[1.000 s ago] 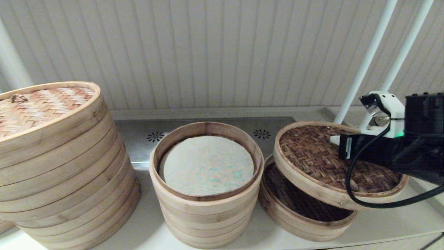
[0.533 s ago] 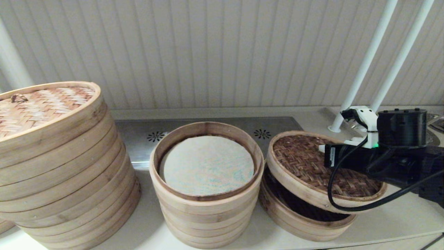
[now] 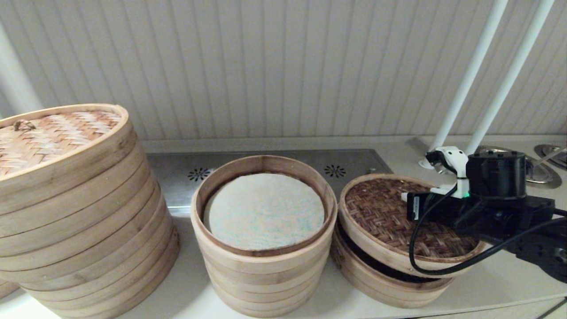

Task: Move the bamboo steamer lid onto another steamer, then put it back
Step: Put the steamer

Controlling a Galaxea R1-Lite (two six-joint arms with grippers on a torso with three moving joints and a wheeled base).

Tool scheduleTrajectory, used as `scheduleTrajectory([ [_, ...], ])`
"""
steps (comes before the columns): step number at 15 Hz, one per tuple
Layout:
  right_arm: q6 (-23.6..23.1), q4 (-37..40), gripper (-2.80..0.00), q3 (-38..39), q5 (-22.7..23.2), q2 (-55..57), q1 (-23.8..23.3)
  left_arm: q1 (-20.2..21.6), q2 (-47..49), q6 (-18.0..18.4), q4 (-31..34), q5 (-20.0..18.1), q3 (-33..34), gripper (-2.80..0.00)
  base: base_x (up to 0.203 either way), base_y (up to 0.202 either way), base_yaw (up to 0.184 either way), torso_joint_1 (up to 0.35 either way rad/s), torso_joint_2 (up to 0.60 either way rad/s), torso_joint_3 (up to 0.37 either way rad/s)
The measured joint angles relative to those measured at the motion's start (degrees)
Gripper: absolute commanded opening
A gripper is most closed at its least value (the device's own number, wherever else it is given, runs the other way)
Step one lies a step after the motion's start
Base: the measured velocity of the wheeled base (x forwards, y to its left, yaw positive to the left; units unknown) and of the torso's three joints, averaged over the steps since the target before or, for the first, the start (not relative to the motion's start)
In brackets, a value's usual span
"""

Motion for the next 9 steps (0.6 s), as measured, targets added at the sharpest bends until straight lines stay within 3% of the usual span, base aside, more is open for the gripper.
scheduleTrajectory([
  [9,-0.05,-8.83,-2.80,4.46,0.44,4.78,0.00,0.00,0.00,-0.05,0.00,-0.03,0.00,-2.80,0.000,0.000,0.000,0.000,0.00,0.000],
])
